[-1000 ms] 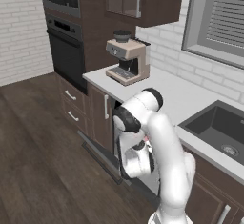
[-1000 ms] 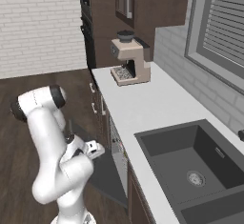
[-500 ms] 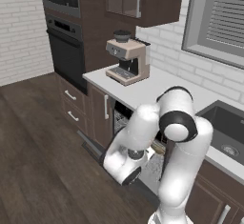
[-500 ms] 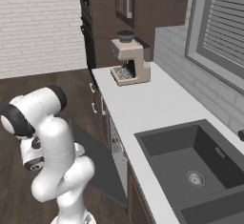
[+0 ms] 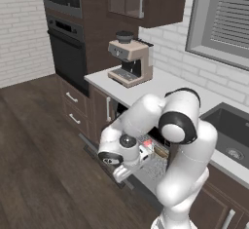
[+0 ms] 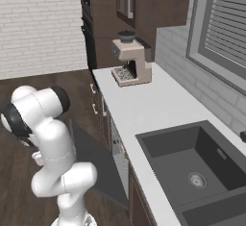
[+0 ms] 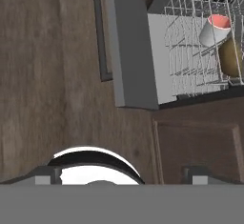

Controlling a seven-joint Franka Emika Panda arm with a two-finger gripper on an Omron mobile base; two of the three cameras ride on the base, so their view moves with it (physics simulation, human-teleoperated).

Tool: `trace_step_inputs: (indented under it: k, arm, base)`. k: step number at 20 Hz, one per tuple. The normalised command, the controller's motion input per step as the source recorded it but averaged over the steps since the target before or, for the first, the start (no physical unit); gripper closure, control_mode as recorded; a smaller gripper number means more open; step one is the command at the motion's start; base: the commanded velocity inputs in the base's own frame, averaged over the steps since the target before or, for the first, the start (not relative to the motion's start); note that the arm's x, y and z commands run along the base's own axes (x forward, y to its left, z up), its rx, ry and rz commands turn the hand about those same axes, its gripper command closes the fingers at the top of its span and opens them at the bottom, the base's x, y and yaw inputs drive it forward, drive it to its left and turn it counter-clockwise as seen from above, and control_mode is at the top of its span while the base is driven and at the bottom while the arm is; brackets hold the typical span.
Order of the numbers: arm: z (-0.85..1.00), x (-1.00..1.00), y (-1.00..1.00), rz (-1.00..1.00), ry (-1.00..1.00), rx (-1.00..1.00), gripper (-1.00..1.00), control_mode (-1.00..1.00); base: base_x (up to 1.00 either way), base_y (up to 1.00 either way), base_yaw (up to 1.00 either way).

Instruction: Pick up the cup and bowl from the counter, place them in the dishwasher, and close the dishwasher door.

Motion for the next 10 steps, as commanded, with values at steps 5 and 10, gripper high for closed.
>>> trace_step_inputs:
  k: [5, 10]
  arm:
    - [-0.43, -0.01, 1.0, -0.22, 0.0, -0.39, -1.0, -1.0]
    - [-0.82, 0.02, 1.0, -0.16, 0.08, -0.49, -1.0, -1.0]
  base:
    - [0.0, 0.0, 0.0]
    - [0.0, 0.0, 0.0]
